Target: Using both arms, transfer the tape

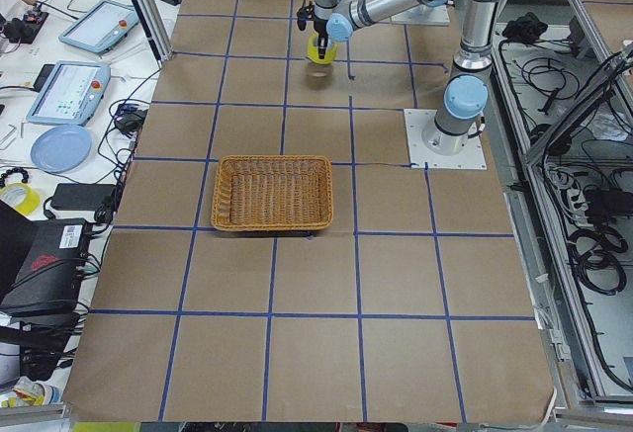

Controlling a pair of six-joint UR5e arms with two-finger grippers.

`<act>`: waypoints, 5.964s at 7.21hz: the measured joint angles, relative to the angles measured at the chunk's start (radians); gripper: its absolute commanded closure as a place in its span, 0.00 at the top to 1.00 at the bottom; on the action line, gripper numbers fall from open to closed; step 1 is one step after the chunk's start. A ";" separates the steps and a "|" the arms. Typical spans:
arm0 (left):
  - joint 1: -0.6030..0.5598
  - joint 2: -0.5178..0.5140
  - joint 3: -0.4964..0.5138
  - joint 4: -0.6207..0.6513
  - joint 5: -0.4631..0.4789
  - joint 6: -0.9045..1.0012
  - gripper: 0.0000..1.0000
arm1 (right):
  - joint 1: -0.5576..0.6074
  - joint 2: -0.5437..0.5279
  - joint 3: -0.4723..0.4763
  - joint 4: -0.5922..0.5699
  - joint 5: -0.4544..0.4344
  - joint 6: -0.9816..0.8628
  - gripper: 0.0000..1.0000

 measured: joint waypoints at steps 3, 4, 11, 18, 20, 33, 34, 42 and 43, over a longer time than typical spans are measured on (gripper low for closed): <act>0.128 0.128 0.016 -0.113 0.007 0.213 0.00 | 0.001 0.000 0.001 0.000 0.001 0.001 1.00; 0.199 0.153 0.041 -0.144 -0.021 0.279 0.00 | 0.001 0.000 0.002 -0.001 0.001 0.001 1.00; 0.928 -0.025 0.290 -0.249 -0.046 0.971 0.00 | 0.006 0.000 0.005 -0.003 0.002 0.003 1.00; 1.061 -0.214 0.340 -0.188 -0.043 1.123 0.73 | 0.007 0.000 0.006 -0.003 0.001 0.002 1.00; 1.055 -0.213 0.343 -0.188 -0.045 1.086 0.74 | 0.007 0.000 0.006 -0.003 0.001 0.002 1.00; 0.389 0.115 0.550 -0.640 0.008 0.379 1.00 | 0.007 0.000 0.006 -0.003 0.003 0.004 1.00; 0.385 0.121 0.550 -0.644 0.015 0.359 1.00 | 0.007 0.000 0.006 -0.003 0.003 0.004 1.00; 0.382 0.131 0.549 -0.645 0.019 0.337 1.00 | 0.007 0.000 0.007 -0.003 0.003 0.004 1.00; 0.382 0.131 0.549 -0.645 0.019 0.337 1.00 | 0.007 0.000 0.007 -0.003 0.003 0.003 1.00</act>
